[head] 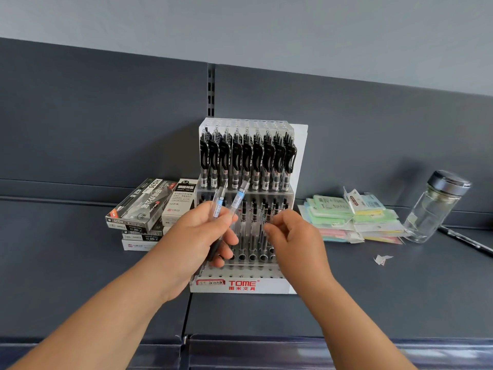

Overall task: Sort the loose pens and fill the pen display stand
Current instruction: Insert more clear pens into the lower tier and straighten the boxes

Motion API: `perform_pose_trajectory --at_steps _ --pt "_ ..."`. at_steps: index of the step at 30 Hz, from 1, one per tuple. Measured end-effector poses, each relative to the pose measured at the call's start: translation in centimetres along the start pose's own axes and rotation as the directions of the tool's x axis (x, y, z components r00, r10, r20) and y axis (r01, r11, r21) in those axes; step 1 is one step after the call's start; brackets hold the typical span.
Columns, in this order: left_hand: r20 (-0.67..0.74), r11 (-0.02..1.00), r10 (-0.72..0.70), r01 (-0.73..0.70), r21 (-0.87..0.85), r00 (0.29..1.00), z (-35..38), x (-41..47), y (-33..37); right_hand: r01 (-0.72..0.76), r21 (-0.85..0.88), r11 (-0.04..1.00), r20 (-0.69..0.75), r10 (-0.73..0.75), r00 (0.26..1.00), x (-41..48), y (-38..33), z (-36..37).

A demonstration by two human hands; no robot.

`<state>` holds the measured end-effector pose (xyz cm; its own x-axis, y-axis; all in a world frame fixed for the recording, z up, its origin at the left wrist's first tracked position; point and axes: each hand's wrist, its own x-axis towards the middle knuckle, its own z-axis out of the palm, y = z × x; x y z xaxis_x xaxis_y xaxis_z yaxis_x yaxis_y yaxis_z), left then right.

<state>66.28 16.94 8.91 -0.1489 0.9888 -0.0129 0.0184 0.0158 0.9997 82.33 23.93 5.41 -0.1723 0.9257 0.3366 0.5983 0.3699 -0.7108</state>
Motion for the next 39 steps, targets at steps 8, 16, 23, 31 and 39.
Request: perform_pose_trajectory --at_steps 8,16,23,31,39 --pt "0.065 0.999 0.009 -0.006 -0.041 0.998 0.7 -0.2 0.4 -0.024 0.421 0.907 0.001 0.026 1.0 -0.4 -3.2 -2.0" --pt "0.111 1.0 -0.014 0.016 -0.011 0.994 1.4 -0.3 0.4 -0.114 0.764 0.635 0.094 0.065 0.993 -0.2 -3.9 -4.0" --pt "-0.041 0.992 0.019 -0.014 0.126 0.999 1.5 0.5 -0.3 0.124 0.397 0.909 -0.196 -0.048 0.979 0.4 -2.2 -5.9" --pt "-0.057 0.998 -0.053 0.051 -0.042 0.997 1.4 0.4 -0.4 0.075 0.233 0.97 -0.128 -0.046 0.991 0.6 -0.4 -3.1" --pt "-0.042 1.0 -0.013 0.013 -0.009 0.999 0.9 0.3 -0.6 -0.001 0.038 0.999 0.0 0.001 1.0 0.0 0.7 -1.7"
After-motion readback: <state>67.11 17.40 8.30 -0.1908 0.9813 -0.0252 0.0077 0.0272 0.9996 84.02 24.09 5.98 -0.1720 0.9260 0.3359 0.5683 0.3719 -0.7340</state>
